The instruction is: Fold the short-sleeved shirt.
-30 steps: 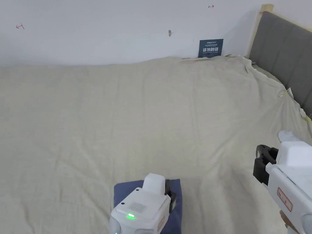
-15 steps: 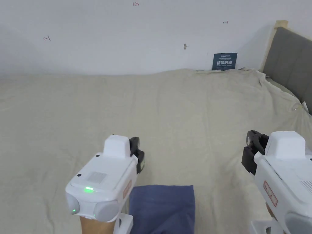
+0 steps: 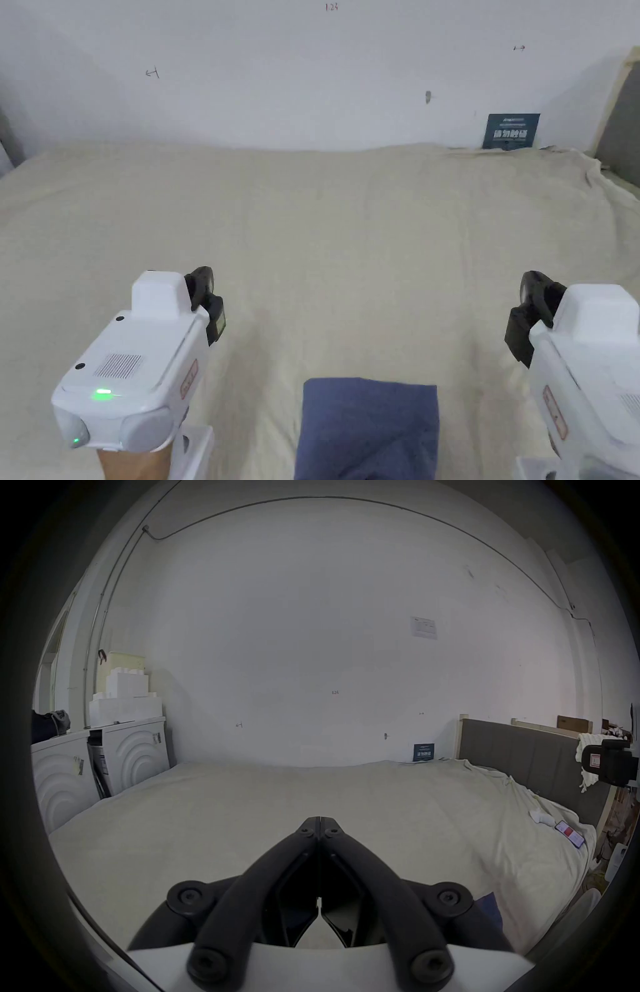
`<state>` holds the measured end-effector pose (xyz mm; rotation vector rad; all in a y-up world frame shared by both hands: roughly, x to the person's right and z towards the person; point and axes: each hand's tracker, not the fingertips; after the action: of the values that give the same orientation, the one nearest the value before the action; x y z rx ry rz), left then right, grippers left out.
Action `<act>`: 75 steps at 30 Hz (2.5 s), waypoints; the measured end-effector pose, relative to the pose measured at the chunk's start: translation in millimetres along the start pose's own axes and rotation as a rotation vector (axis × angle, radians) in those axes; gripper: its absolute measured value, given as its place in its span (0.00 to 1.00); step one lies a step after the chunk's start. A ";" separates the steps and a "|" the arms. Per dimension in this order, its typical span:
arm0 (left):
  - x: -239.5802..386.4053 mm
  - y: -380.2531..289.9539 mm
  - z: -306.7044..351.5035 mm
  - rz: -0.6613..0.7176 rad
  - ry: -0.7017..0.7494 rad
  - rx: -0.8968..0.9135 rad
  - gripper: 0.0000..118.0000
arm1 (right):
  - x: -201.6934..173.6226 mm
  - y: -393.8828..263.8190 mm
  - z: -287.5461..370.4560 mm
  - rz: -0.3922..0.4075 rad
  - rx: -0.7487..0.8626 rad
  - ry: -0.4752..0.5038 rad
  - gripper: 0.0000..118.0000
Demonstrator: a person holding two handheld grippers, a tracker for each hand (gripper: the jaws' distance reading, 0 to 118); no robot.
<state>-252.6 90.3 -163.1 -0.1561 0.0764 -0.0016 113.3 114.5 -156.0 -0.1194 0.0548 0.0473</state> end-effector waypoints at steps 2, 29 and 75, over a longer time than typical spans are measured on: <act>-2.4 -0.6 0.1 0.003 0.007 -0.006 0.00 | -2.5 -0.9 -1.7 -0.003 -0.006 0.009 0.00; 3.1 -72.1 -30.9 0.048 -0.103 -0.263 0.00 | -80.5 -191.5 -83.2 -0.069 -0.441 0.157 0.00; 33.6 -149.0 -118.9 0.358 -0.554 -0.962 0.17 | -75.3 -174.9 -70.0 -0.090 -0.391 0.234 0.00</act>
<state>-227.5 -75.7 -259.6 -1.0938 -0.4609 0.4391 43.4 -70.7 -200.4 -0.5177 0.2737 -0.0467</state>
